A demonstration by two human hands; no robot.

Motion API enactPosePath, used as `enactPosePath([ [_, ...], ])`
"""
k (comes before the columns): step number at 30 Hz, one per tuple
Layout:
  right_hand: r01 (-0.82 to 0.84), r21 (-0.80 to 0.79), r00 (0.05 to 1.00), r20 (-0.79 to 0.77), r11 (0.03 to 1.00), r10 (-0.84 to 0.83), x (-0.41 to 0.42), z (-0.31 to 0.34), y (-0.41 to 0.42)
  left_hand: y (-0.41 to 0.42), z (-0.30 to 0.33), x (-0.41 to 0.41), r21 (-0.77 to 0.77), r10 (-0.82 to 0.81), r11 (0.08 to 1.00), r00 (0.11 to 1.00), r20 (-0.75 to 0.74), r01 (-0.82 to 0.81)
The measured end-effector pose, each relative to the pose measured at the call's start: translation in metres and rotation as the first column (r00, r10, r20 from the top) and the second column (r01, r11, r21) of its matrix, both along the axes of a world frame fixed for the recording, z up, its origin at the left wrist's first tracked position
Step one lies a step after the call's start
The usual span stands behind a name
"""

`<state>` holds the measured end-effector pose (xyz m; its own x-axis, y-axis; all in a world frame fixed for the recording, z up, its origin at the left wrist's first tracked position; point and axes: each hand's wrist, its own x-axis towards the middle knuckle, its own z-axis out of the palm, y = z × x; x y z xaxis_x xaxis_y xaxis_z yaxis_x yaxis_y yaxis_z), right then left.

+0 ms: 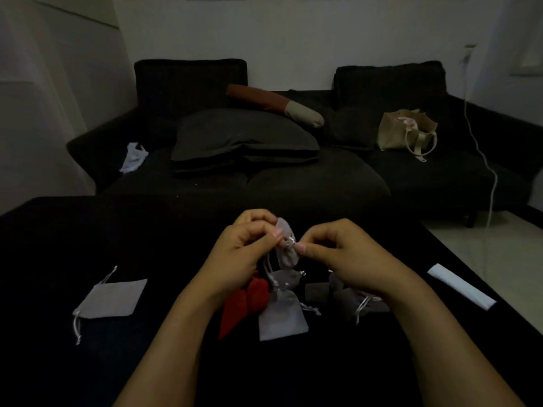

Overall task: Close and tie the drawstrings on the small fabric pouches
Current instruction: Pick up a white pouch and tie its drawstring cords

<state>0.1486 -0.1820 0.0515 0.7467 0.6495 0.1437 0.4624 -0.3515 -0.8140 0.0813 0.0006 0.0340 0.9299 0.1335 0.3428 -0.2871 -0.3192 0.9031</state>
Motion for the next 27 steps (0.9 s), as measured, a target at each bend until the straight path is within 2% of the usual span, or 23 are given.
enactPosePath([
  [3,-0.032,0.017,0.999,-0.032,0.999,0.033,-0.001,-0.001,0.003,-0.004,0.0,-0.001,-0.141,-0.073,0.987,0.997,0.026,0.076],
  [7,-0.017,-0.111,0.998,0.055,0.994,0.023,0.0,-0.002,0.007,-0.005,-0.002,-0.002,0.011,0.022,1.0,0.997,0.08,-0.023],
  [10,-0.034,-0.145,0.999,0.015,0.989,0.036,-0.003,-0.001,0.01,-0.006,-0.003,-0.003,0.029,-0.006,1.0,0.999,0.049,0.005],
  [14,-0.059,-0.085,0.993,-0.112,0.995,0.049,-0.007,0.001,0.012,-0.011,-0.001,-0.005,-0.085,0.024,0.996,0.997,0.071,-0.018],
  [17,-0.009,-0.032,0.982,-0.191,0.999,0.003,-0.009,0.002,0.014,-0.011,0.002,-0.006,-0.158,0.044,0.987,0.999,0.011,-0.041],
  [20,0.013,-0.048,0.988,-0.155,0.999,-0.02,-0.008,0.001,0.017,-0.008,0.003,-0.007,-0.145,0.0,0.989,0.999,-0.044,-0.006],
  [23,0.025,-0.02,0.992,-0.124,0.999,-0.027,-0.008,0.0,0.017,-0.008,0.004,-0.008,-0.232,-0.062,0.972,0.991,-0.122,0.033],
  [25,0.042,0.035,0.995,-0.093,0.999,-0.038,-0.006,0.0,0.014,-0.006,0.005,-0.009,-0.265,-0.084,0.963,0.984,-0.158,0.04],
  [27,0.045,0.119,0.992,-0.125,0.992,-0.03,-0.005,0.001,0.013,-0.003,0.008,-0.012,-0.251,-0.108,0.966,0.973,-0.204,0.055],
])
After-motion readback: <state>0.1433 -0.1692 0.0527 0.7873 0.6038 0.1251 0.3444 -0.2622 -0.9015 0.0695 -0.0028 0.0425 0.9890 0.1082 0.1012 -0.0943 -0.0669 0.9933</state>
